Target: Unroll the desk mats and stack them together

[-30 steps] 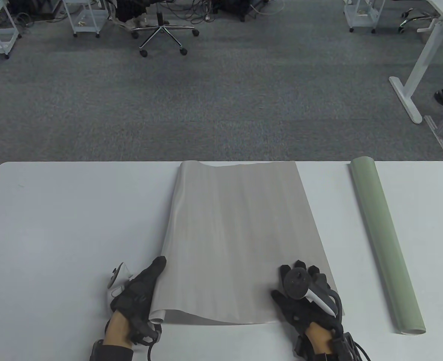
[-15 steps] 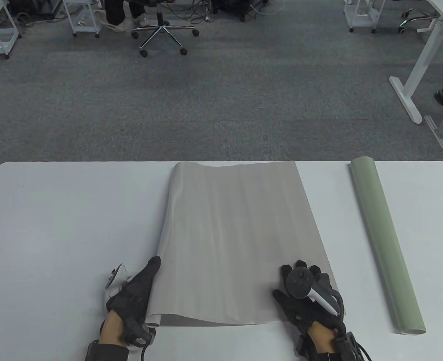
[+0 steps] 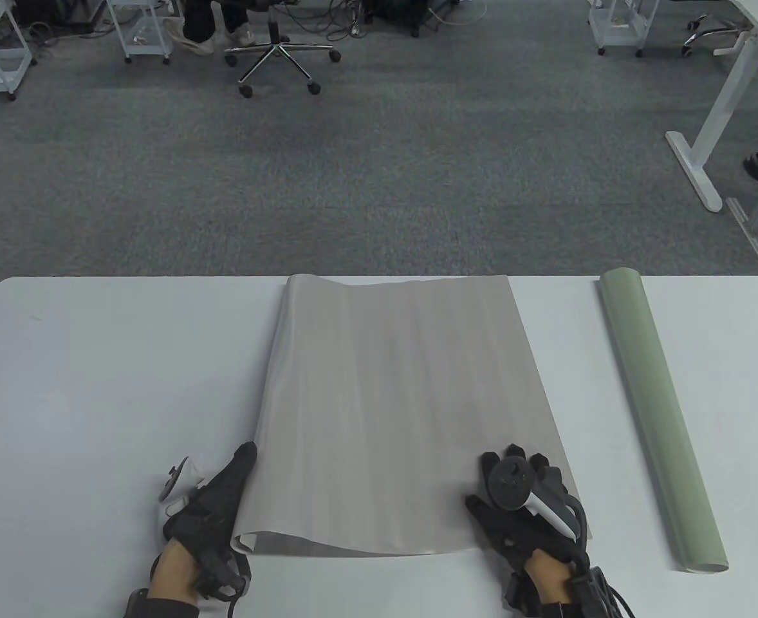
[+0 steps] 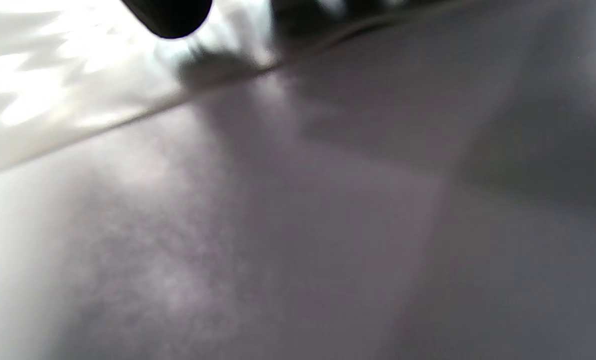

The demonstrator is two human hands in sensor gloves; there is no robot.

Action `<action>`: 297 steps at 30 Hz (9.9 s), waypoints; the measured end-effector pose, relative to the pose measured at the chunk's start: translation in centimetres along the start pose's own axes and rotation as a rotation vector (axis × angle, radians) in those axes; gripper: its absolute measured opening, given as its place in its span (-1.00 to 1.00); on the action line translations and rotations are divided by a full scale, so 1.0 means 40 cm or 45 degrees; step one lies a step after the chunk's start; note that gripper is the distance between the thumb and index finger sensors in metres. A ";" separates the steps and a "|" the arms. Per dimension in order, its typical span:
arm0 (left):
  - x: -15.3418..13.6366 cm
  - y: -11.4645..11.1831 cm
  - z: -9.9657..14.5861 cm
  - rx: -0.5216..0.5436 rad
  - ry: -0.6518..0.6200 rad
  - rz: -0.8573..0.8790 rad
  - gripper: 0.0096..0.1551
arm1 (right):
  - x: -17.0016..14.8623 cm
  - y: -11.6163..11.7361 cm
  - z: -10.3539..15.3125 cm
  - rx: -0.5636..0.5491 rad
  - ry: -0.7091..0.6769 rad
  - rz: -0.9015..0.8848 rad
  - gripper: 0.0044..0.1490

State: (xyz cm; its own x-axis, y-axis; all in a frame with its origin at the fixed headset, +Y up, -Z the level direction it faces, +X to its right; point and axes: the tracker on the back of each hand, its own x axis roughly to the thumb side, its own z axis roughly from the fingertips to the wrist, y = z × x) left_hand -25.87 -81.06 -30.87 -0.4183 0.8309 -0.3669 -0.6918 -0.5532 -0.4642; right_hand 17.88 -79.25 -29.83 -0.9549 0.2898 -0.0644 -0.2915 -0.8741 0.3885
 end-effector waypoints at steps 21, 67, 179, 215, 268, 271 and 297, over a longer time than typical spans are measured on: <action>0.034 0.016 0.022 0.151 -0.136 0.010 0.13 | -0.020 -0.004 0.002 -0.004 0.037 -0.007 0.00; 0.160 0.088 0.118 0.643 0.176 -1.017 -0.05 | -0.089 -0.026 0.004 -0.039 0.114 -0.075 0.02; 0.057 -0.199 -0.142 0.533 0.413 -2.122 -0.09 | 0.190 0.064 -0.007 0.072 -0.278 0.257 0.00; 0.000 -0.275 -0.111 0.412 0.295 -2.229 -0.12 | -0.479 -0.262 0.054 -0.102 0.856 -0.054 0.33; -0.047 -0.238 -0.137 0.324 0.251 -0.941 -0.14 | 0.252 0.039 -0.010 0.336 -0.155 -1.587 0.20; -0.040 -0.221 -0.123 0.359 0.232 -0.894 -0.25 | 0.242 0.055 -0.017 0.455 -0.161 -1.759 0.21; -0.015 -0.199 -0.094 0.527 0.180 -0.974 -0.38 | 0.208 0.089 -0.007 0.277 -0.123 -1.797 0.17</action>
State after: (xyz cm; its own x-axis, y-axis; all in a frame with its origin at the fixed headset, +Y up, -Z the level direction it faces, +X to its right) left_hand -17.89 -77.36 -30.00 0.3047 0.9346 -0.1838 -0.9217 0.2406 -0.3043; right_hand 8.90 -80.04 -29.23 0.1315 0.8832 -0.4502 -0.9540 0.2362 0.1847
